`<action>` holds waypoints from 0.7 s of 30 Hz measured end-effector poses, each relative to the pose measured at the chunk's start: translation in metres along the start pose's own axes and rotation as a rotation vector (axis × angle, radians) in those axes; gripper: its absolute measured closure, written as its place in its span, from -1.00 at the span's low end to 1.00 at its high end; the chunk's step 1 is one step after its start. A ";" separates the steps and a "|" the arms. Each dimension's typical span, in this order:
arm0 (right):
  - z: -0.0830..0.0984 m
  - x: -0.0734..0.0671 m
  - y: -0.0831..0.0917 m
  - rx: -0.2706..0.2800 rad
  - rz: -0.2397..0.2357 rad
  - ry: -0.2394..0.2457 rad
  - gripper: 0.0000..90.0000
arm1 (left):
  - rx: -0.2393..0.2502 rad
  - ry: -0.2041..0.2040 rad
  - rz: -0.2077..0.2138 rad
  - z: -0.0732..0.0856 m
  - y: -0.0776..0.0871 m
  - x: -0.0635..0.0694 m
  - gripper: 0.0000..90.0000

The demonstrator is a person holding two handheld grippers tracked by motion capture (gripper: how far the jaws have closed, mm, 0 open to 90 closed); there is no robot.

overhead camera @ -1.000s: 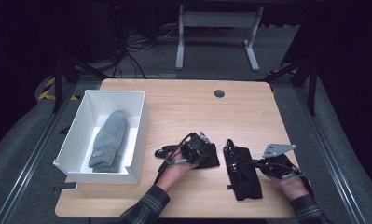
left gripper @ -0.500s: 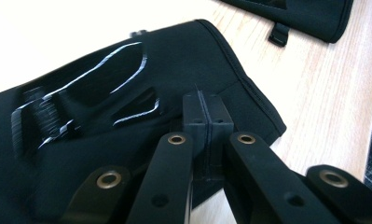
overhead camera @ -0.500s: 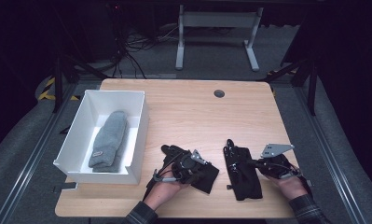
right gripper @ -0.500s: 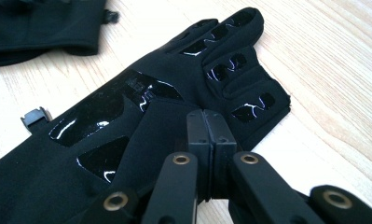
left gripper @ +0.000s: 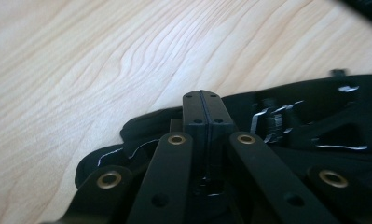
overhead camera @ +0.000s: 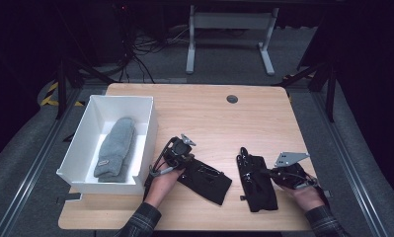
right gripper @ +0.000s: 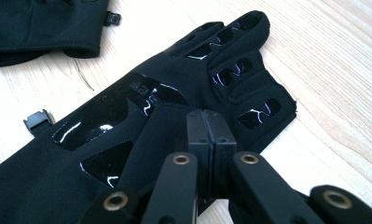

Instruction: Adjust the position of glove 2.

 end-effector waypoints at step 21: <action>0.001 -0.001 0.001 -0.001 -0.012 0.002 1.00 | 0.043 -0.104 0.082 -0.053 -0.045 0.031 1.00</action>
Point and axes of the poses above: each handheld gripper's, and its own axes: y roughly backward along the jaws, z roughly out of its underside, x roughly to its right, the point moved 3 cm from there along -y, roughly forward along the jaws, and after that the axes turned 1 degree about -y, right-handed, at the moved point
